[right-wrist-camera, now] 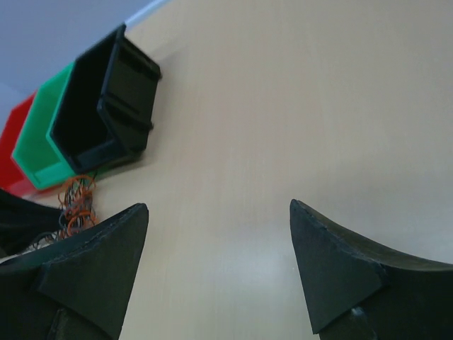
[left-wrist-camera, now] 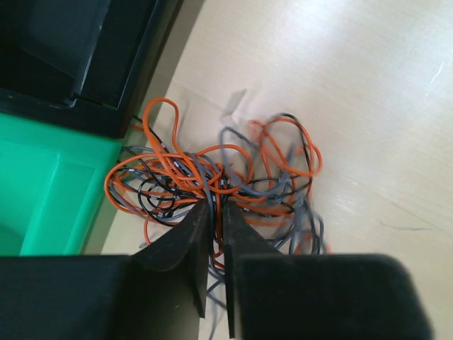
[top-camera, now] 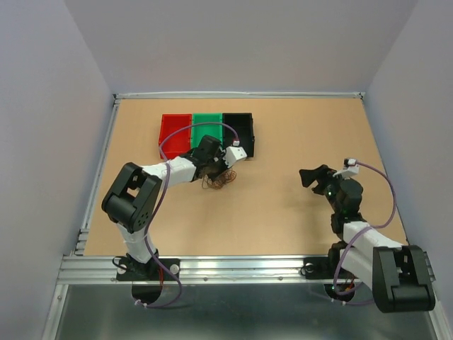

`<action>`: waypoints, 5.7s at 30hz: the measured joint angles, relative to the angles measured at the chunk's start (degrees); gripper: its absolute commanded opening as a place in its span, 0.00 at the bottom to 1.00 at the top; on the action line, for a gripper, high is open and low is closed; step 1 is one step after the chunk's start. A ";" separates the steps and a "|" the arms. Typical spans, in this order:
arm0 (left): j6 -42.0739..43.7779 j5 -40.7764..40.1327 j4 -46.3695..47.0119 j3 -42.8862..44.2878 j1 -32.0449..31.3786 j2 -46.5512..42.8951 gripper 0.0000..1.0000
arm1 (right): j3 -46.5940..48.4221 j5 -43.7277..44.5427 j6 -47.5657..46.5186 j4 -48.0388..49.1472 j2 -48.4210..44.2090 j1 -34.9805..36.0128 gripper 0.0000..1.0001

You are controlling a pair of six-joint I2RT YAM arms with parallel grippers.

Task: Untangle the cables

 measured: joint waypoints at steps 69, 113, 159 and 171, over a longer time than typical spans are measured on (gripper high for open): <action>10.73 22.84 -0.70 -7.06 -0.81 -9.62 0.71 | 19.19 -11.47 -11.02 6.95 22.80 35.26 0.01; -21.07 -8.17 35.08 -28.83 22.62 -58.95 0.00 | 6.40 68.41 9.18 -46.18 -41.07 35.95 0.08; 7.80 34.64 5.01 -19.19 1.22 -38.49 0.00 | 5.73 -22.77 -21.64 4.74 -4.00 37.55 0.82; 5.62 33.03 4.26 -17.31 1.25 -36.06 0.00 | 5.73 -27.74 -23.69 5.35 -2.36 38.23 0.67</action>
